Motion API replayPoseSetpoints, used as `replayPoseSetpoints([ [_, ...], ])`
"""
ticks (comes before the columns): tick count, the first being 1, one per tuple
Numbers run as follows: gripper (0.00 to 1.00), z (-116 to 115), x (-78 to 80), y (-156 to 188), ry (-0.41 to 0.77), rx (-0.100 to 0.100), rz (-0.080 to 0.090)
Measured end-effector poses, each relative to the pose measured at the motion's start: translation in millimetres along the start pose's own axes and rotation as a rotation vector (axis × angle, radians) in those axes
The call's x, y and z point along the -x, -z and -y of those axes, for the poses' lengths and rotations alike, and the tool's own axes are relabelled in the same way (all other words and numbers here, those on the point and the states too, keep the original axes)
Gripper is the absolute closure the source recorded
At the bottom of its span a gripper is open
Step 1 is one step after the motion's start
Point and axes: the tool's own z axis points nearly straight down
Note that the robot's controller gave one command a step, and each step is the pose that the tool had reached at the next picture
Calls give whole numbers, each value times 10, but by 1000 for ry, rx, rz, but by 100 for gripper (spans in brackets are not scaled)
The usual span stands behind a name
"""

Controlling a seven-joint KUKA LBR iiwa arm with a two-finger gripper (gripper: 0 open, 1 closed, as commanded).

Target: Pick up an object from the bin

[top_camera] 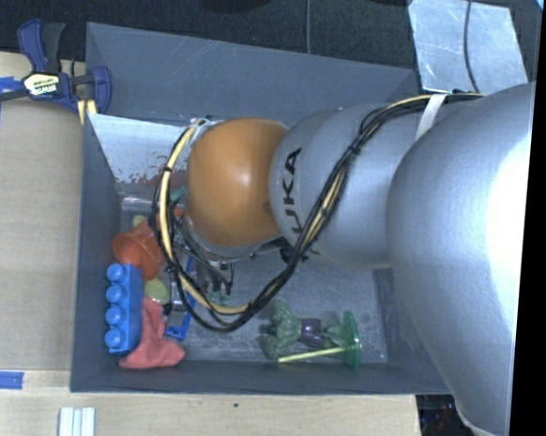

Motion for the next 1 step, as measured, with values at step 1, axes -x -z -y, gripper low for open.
replayPoseSetpoints([
  [1,0,9,17,37,-4,1,5],
])
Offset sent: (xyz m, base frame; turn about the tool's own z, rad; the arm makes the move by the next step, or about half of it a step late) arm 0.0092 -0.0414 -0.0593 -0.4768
